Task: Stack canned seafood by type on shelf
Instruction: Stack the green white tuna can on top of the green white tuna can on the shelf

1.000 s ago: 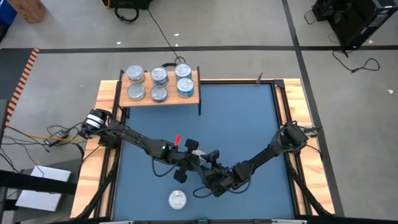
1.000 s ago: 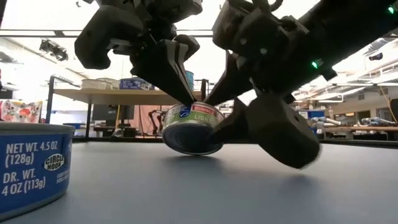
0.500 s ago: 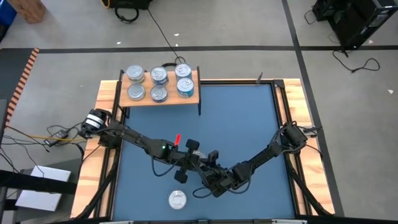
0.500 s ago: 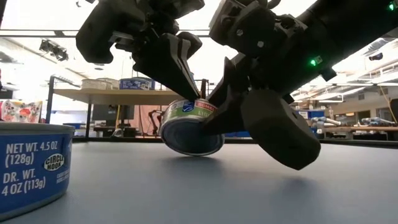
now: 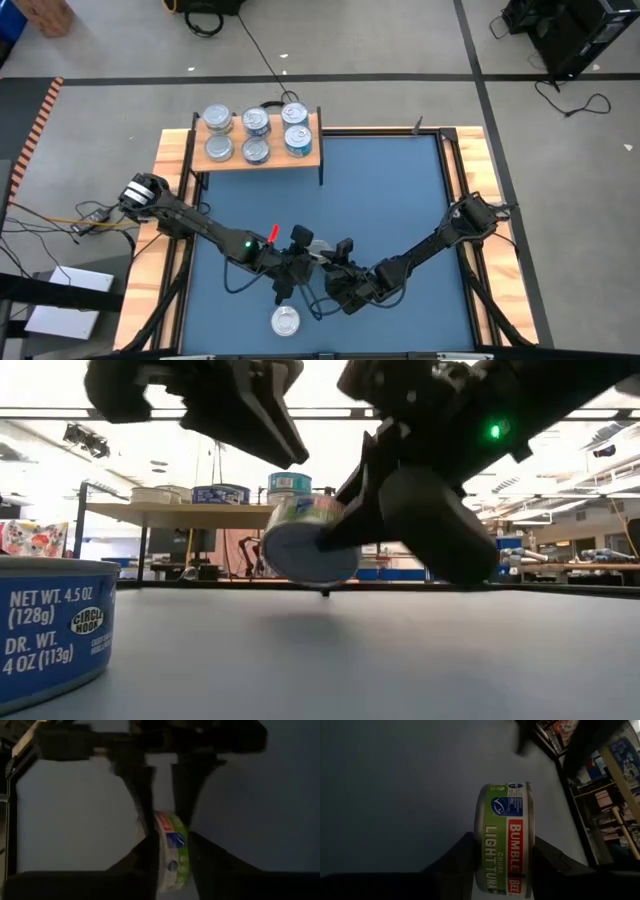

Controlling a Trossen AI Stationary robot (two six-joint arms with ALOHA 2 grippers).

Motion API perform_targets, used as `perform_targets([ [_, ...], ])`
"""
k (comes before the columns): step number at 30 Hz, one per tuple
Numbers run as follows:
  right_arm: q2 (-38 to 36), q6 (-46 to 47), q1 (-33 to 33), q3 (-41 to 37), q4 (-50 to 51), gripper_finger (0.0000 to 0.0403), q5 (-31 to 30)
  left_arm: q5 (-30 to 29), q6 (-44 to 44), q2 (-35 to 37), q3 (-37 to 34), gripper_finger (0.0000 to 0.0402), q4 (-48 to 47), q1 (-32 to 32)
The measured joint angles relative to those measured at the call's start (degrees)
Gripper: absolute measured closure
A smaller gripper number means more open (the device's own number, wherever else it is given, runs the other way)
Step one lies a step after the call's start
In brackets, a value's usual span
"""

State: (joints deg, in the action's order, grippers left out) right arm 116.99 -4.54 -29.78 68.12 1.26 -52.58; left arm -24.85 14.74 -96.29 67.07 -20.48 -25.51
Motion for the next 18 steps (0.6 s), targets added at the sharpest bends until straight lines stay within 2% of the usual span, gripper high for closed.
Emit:
perform_targets([
  [2, -1.17, 0.30, 0.00, 0.00, 0.52, 0.0266, 0.38, -1.16, -0.22, 0.11, 0.00, 0.0277, -1.67, -0.93],
  [7, -3.58, 0.20, 0.02, 0.02, 0.06, 0.0266, 2.60, -10.95, -1.37, 0.04, -0.04, 0.0222, -2.02, -2.16],
  [12, -3.75, -0.58, 0.02, 0.02, -0.69, 0.0266, 2.74, -10.51, -1.49, -0.26, -0.04, 0.0188, -1.71, -2.45],
  [18, -4.17, -0.16, 0.03, 0.02, -0.85, 0.0266, 2.99, -10.21, -1.44, -0.42, -0.11, 0.0182, -2.70, -2.41],
])
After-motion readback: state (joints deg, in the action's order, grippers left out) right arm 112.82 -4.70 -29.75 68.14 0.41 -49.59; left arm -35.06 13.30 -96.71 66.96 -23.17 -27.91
